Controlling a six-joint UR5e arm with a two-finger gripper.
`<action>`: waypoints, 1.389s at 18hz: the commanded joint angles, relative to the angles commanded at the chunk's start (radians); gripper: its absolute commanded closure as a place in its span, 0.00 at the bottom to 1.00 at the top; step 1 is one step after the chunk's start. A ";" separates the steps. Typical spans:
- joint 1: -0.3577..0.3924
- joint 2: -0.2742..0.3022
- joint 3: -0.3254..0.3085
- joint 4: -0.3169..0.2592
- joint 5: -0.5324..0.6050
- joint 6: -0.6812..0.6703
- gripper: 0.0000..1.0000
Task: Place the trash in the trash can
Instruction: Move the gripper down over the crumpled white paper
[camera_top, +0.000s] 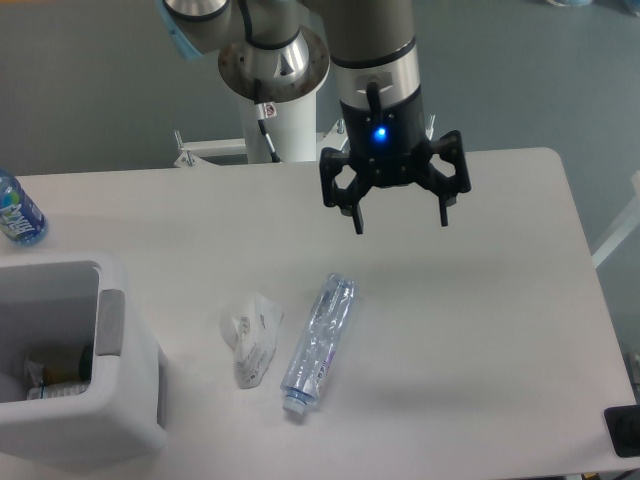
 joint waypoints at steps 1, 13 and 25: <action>0.000 -0.002 0.000 0.000 0.002 0.000 0.00; -0.015 0.000 -0.141 0.097 0.021 -0.003 0.00; -0.179 -0.070 -0.294 0.133 0.015 -0.014 0.00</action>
